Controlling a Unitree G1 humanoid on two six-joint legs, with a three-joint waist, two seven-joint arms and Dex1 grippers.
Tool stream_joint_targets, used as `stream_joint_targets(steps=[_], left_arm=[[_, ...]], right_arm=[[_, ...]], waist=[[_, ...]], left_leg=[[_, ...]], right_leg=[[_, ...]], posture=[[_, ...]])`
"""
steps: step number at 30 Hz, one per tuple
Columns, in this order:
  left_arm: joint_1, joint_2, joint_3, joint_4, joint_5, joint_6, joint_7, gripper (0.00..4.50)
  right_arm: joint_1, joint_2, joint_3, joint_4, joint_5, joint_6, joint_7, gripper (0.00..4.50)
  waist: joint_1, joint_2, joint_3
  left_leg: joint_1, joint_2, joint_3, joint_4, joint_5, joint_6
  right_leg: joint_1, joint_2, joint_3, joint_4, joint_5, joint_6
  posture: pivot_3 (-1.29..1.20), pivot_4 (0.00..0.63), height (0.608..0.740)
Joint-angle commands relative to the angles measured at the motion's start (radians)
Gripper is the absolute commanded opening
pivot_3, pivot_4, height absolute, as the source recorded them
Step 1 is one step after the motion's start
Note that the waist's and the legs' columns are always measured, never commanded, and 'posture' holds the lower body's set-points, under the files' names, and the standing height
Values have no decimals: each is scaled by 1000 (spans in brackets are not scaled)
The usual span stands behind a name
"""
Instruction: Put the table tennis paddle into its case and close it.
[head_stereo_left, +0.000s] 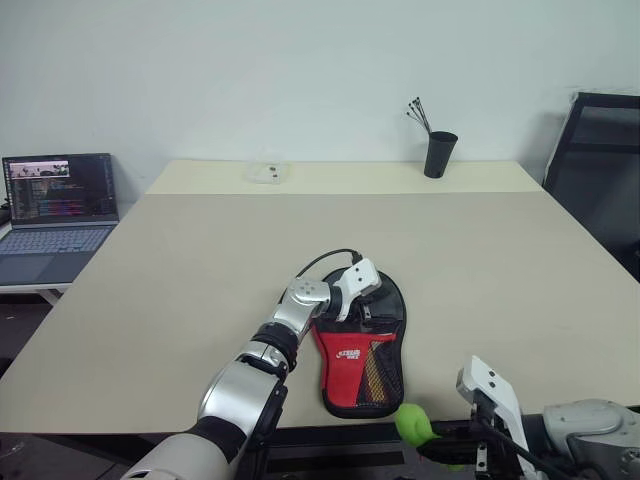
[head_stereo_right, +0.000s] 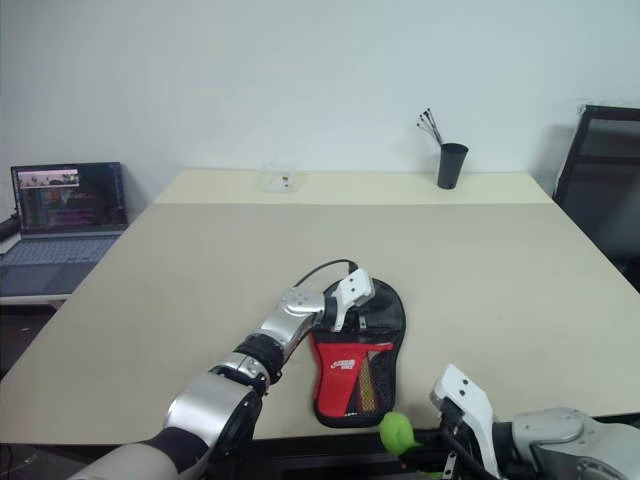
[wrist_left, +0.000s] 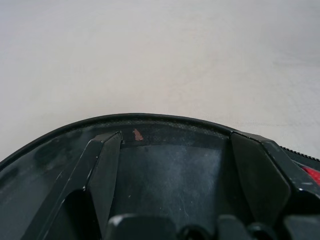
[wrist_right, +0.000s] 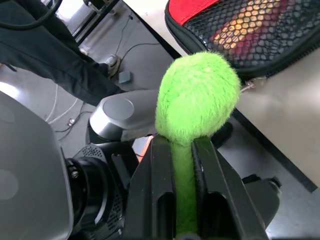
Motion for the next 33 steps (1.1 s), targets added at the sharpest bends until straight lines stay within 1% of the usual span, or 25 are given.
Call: stream_joint_targets(steps=[1, 2, 3, 5, 7, 9, 12, 15, 17, 20, 22, 25, 26, 30, 33], left_arm=[[18, -12, -28, 27, 23, 5, -1, 3760], [18, -12, -28, 27, 23, 5, -1, 3760], [18, -13, -28, 27, 23, 4, 0, 3760], [18, -14, -27, 26, 22, 4, 0, 3760], [18, -15, -26, 22, 20, 4, -1, 3760], [17, -16, -21, 17, 15, 6, -2, 3760], [15, -11, -13, -1, 5, 3, -8, 3760], [12, 10, 9, -58, -28, 8, -29, 3760], [26, 38, 25, -137, -60, 24, -54, 3760], [84, 100, 53, -323, -116, 98, -87, 3760], [157, 164, 78, -508, -162, 192, -99, 3760], [304, 275, 130, -786, -208, 340, -60, 3760], [339, 296, 139, -848, -218, 379, -41, 3760], [574, 399, 255, -1116, -288, 544, 43, 3760], [746, 441, 334, -1264, -319, 616, 110, 3760]], right_arm=[[4, -28, -7, -17, 40, -28, 12, 411], [5, -36, -8, -19, 45, -37, 21, 785], [7, -44, -10, -21, 49, -45, 28, 989], [8, -54, -15, -19, 57, -64, 34, 1606], [-5, -61, -26, -10, 67, -99, 50, 2370], [-28, -70, -50, 10, 98, -128, 82, 3012], [-81, -73, -71, 67, 107, -166, 93, 3012], [-185, -62, -36, 183, 3, -250, 68, 3012], [-260, -46, -2, 271, -70, -329, 72, 3012], [-356, -14, 34, 381, -92, -370, 103, 3012], [-410, 15, 78, 465, -146, -445, 137, 3012], [-499, 63, 149, 615, -237, -552, 184, 3012], [-517, 74, 160, 653, -259, -583, 200, 3012], [-634, 154, 212, 888, -388, -781, 252, 3012], [-715, 194, 228, 1067, -451, -883, 305, 3012]], waist=[[0, 0, 0], [0, 0, 0], [0, 0, 0], [0, 0, 0], [0, 0, 0], [-1, 0, 0], [-3, 0, 0], [-7, 0, 0], [-10, -1, 1], [-17, -1, 1], [-21, 0, 1], [-40, 0, 2], [-40, 1, 2], [-42, 1, 2], [-44, 1, 2]], left_leg=[[0, 0, 0, 0, 0, 0], [1, 0, 0, 0, 0, 0], [1, 0, 0, 0, 0, 0], [2, 0, -1, 0, 0, 0], [2, 0, -1, 0, 0, 0], [3, 0, -1, 0, 0, 0], [5, 0, -2, 0, 0, 0], [5, 0, -2, 0, 0, 0], [5, 0, -2, 0, 0, 0], [4, 1, -1, -2, 0, 0], [2, 1, 0, -3, -1, -1], [2, 2, 2, -4, -1, -1], [2, 2, 3, -4, -1, -1], [3, 4, 4, -3, -1, -1], [5, 6, 6, -3, -1, -1]], right_leg=[[0, 0, 0, 0, 0, 0], [1, 0, 0, 0, 0, 0], [1, 0, 0, -1, 0, 0], [2, 0, 0, -1, 0, 0], [2, 0, -1, -1, 0, 0], [3, 0, -1, -1, 0, 0], [5, 0, -1, -1, 0, 0], [5, 0, -1, -2, 0, 0], [5, 0, 0, -2, 0, 0], [3, 1, 0, -2, 0, 0], [0, 3, 2, -1, 0, -1], [-4, 7, 5, 2, -1, -2], [-4, 7, 6, 3, -1, -2], [-4, 7, 6, 5, -1, -2], [-4, 4, 8, 5, -1, -2]], posture=[[0, 150, 740], [0, 150, 740], [0, 150, 740], [0, 150, 740], [0, 150, 740], [0, 150, 740], [0, 150, 740], [0, 150, 740], [0, 150, 740], [0, 150, 740], [0, 150, 740], [0, 150, 740], [0, 150, 740], [0, 150, 740], [0, 150, 740]])
